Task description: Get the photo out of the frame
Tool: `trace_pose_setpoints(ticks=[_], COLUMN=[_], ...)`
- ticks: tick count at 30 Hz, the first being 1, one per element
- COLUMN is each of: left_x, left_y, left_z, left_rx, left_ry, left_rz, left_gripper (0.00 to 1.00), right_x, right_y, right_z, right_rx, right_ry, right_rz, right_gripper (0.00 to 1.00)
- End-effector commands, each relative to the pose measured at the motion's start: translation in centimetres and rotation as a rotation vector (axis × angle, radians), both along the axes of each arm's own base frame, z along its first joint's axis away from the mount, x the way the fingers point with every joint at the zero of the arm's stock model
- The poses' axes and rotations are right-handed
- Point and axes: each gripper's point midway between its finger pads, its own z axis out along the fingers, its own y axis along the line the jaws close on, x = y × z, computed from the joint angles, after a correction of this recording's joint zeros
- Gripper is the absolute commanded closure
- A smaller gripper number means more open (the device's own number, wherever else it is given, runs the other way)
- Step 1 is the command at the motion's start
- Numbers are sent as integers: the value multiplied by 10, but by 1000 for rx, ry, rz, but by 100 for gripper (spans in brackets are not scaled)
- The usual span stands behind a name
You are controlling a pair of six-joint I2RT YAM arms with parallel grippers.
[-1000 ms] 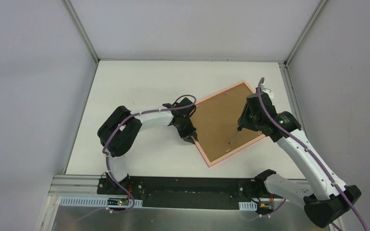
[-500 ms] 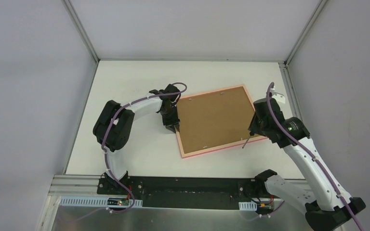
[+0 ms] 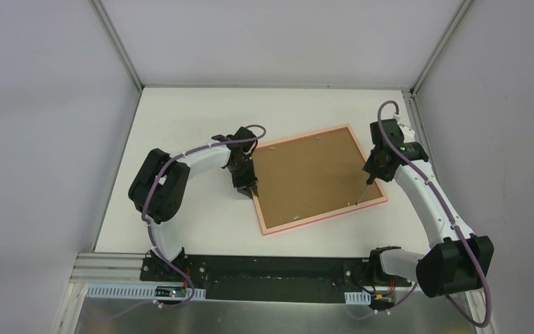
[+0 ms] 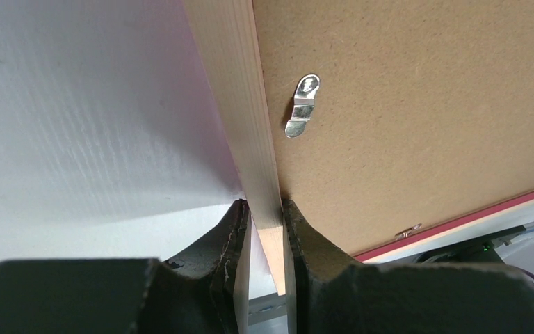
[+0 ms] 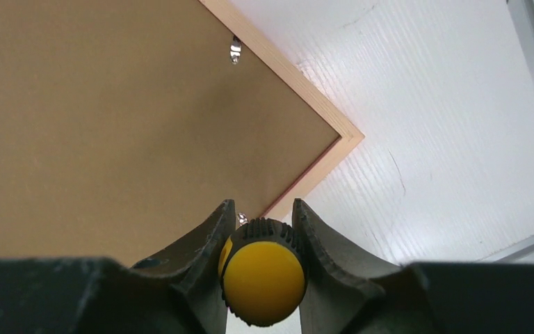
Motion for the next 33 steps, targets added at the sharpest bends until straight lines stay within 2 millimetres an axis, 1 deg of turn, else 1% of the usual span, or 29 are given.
trace_pose_setpoints(ticks=[1, 5, 8, 16, 20, 26, 29, 33], left_x=[-26, -28, -26, -22, -22, -23, -23, -22], left_y=[9, 10, 8, 4, 3, 3, 2, 2], left_z=[4, 5, 7, 7, 6, 6, 6, 6], left_rx=[11, 3, -1, -9, -12, -15, -20, -22], left_ry=[52, 52, 44, 44, 47, 49, 49, 51], left_rz=[-25, -38, -40, -35, -30, -18, -15, -11], left_gripper=[100, 100, 100, 100, 100, 100, 100, 100], right_x=[29, 34, 33, 14, 7, 2, 3, 8], right_y=[6, 2, 2, 0, 2, 10, 18, 24], right_z=[20, 17, 10, -11, -14, -22, -21, -22], right_rx=[80, 82, 90, 81, 90, 142, 189, 221], right_ry=[-108, -95, -74, -5, 12, 20, 13, -1], right_rz=[-23, -44, -45, -38, -32, -29, -33, -37], right_gripper=[100, 100, 100, 100, 100, 100, 100, 100])
